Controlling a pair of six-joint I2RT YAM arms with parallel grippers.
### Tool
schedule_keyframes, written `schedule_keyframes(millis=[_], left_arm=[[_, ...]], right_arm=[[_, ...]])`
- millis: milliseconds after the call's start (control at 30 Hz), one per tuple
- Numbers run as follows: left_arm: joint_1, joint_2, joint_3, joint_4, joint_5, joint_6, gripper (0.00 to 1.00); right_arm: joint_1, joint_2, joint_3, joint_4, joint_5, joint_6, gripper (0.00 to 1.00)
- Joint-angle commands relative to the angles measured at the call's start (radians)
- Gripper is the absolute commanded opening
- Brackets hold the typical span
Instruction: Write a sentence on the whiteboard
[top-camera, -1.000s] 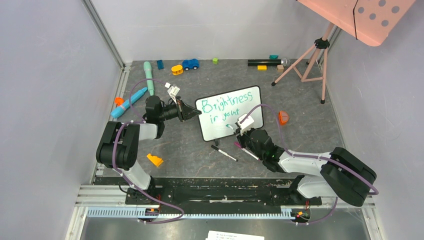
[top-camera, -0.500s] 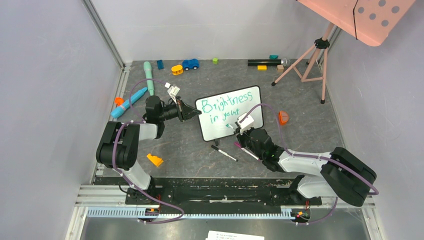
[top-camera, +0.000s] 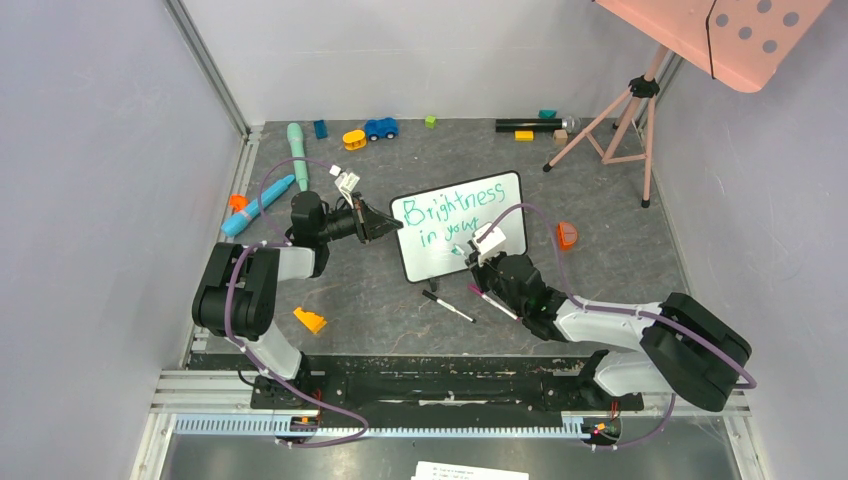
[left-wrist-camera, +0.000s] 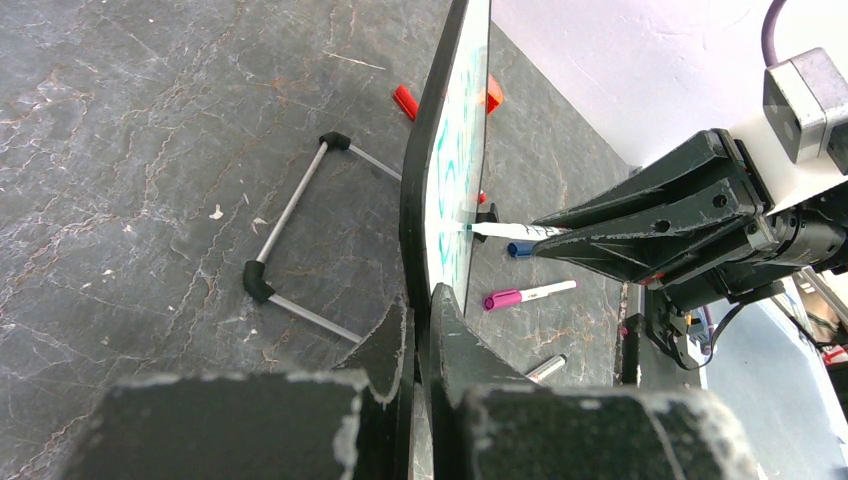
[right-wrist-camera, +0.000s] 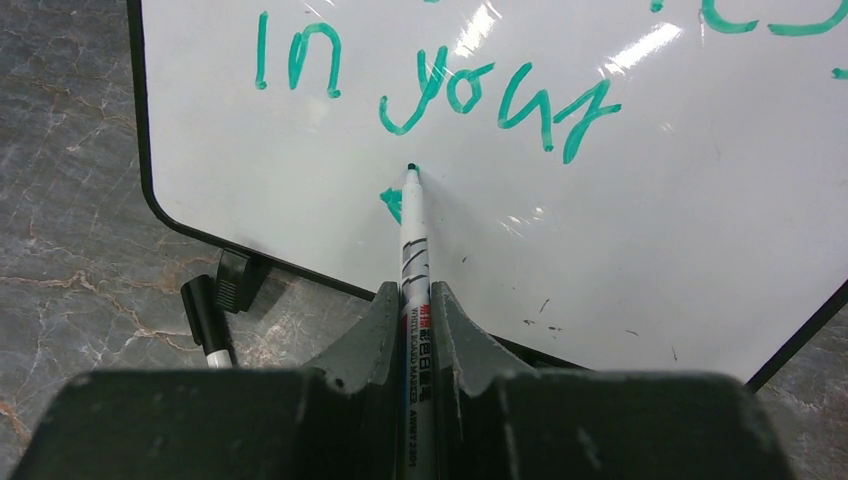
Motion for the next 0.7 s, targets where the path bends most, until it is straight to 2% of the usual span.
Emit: schedule_keyframes(millis=[0,667], left_arm=[[-0.007,-0.017,0.000,-0.020,-0.001,0.133,0.02],[-0.007,-0.019,-0.001,-0.025,-0.001,0.137,0.02]], right_arm=[[-0.006,0.024,0.035,0.002,-0.017,-0.012,0.00],[-0.006,-0.002,-0.014,-0.008,-0.057,-0.010,0.00]])
